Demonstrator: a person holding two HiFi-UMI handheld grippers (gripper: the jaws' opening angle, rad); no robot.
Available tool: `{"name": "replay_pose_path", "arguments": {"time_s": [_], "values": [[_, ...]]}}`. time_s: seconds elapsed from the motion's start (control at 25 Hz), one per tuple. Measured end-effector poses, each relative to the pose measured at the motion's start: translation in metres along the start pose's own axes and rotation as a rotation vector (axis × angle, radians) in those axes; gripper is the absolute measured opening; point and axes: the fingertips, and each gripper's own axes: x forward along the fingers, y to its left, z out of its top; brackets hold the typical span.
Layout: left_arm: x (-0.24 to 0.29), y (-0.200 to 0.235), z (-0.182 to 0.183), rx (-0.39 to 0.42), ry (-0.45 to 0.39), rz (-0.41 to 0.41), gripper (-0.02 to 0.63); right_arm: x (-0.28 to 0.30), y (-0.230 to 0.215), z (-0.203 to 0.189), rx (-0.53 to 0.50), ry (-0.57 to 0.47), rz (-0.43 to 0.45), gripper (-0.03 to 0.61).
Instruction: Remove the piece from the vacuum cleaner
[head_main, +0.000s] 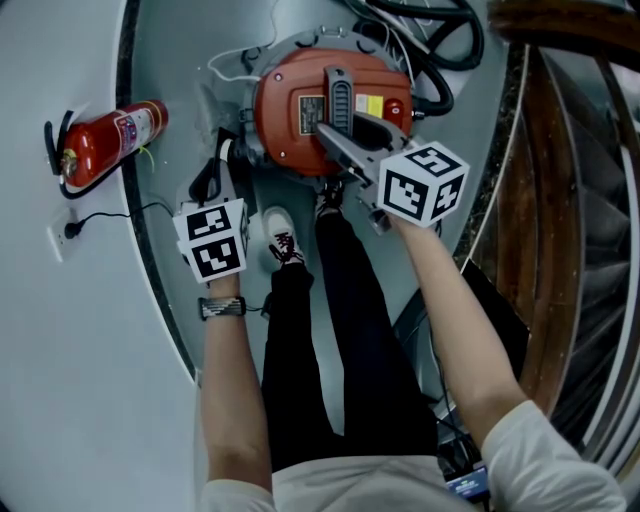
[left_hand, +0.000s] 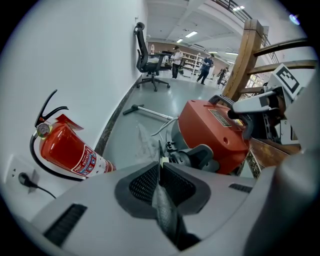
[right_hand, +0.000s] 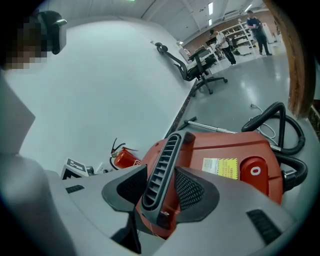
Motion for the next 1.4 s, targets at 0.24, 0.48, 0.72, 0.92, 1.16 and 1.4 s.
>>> {"name": "replay_pose_path", "arguments": {"time_s": [0.24,0.48,0.72,0.92,1.16,1.4], "values": [[-0.0017,0.0027,-0.0007,-0.026,0.0,0.007,0.031,-0.0001,0.001,-0.0001,-0.018,-0.006,-0.006,0.183],[-0.0012,0.0057,-0.0019,-0.003,0.007,0.005,0.032,-0.0004,0.0005,0.0002,-0.024,-0.007,-0.011,0.183],[-0.0019,0.0068,-0.0021,-0.01,0.002,0.014,0.032,0.0004,0.0015,-0.0001,-0.03,-0.003,-0.008,0.183],[-0.0015,0.0062,-0.0019,0.007,0.0,0.005,0.032,-0.0003,0.001,-0.0001,-0.038,-0.006,-0.011,0.183],[-0.0018,0.0061,-0.0018,0.01,-0.001,0.003,0.032,-0.0005,0.0013,0.0002,-0.043,-0.009,-0.015,0.183],[-0.0014,0.0063,-0.0017,0.023,-0.003,-0.016,0.032,0.0,0.0012,0.0001,-0.046,-0.011,-0.016,0.183]]}}
